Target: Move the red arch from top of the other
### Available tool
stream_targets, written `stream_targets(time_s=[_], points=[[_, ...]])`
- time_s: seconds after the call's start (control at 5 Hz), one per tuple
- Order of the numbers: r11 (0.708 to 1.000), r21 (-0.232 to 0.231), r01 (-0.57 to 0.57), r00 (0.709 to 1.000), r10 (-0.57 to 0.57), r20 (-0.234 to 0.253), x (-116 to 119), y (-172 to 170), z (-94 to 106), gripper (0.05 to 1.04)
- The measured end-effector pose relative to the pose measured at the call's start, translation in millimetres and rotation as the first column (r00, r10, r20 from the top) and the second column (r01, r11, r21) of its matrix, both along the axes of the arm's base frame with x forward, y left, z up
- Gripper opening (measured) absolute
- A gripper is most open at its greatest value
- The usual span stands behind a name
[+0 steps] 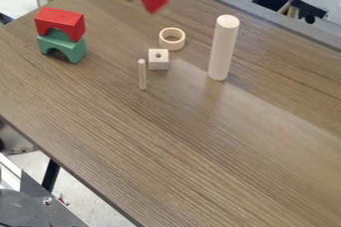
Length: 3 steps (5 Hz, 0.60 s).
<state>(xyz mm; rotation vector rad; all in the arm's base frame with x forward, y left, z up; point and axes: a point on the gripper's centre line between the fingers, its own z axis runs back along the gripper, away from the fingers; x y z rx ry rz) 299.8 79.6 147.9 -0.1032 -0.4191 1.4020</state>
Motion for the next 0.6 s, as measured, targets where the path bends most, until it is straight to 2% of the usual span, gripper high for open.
stream_targets(time_s=[0.2, 0.4, 0.6], points=[[0.994, -0.013, 0.112, 0.99, -0.112, -0.08, -17.7, -38.8, -26.9, 0.583], [0.982, -0.031, 0.189, 0.974, -0.191, -0.122, -36.7, -73.9, -38.5, 0.583], [0.967, -0.044, 0.251, 0.957, -0.255, -0.138, -47.7, -100.0, -44.3, 0.583]])
